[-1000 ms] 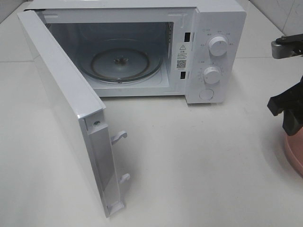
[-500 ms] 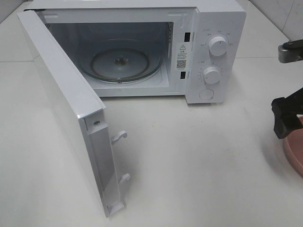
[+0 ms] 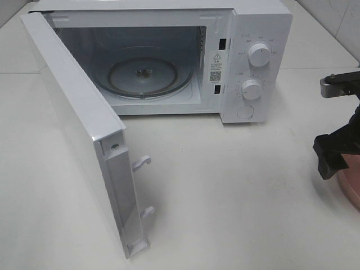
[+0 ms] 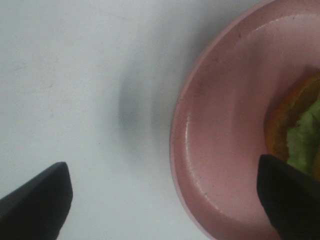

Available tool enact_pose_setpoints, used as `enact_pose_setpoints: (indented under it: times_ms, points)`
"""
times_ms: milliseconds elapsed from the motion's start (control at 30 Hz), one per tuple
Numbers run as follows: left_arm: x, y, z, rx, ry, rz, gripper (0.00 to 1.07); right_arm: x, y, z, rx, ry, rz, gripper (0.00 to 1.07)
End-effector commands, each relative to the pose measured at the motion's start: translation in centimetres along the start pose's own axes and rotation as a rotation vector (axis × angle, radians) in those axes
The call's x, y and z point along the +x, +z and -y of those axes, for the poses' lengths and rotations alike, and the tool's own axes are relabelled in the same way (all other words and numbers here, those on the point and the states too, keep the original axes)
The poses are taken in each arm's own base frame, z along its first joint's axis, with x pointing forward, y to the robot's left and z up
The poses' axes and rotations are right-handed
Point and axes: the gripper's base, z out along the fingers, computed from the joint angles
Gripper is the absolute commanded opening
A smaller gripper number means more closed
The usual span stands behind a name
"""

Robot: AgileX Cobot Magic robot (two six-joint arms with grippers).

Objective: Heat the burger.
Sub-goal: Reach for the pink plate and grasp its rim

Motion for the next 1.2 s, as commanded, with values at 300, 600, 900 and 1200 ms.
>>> enact_pose_setpoints:
  times_ms: [300, 600, 900, 1200]
  points:
    - [0.2, -0.2, 0.0, -0.003, -0.001, 0.022, 0.98, -0.3, 2.8, 0.4, -0.014, 0.037, -0.031, 0.91]
    - [0.2, -0.2, 0.0, -0.003, -0.001, 0.022, 0.98, -0.6, 5.5, 0.5, -0.024, 0.061, -0.045, 0.88]
    - [0.2, -0.2, 0.0, -0.003, -0.001, 0.022, 0.98, -0.4, 7.5, 0.8, -0.032, 0.077, -0.069, 0.85]
    - [0.2, -0.2, 0.0, -0.003, -0.001, 0.022, 0.98, 0.1, 8.0, 0.6, -0.040, 0.081, -0.058, 0.66]
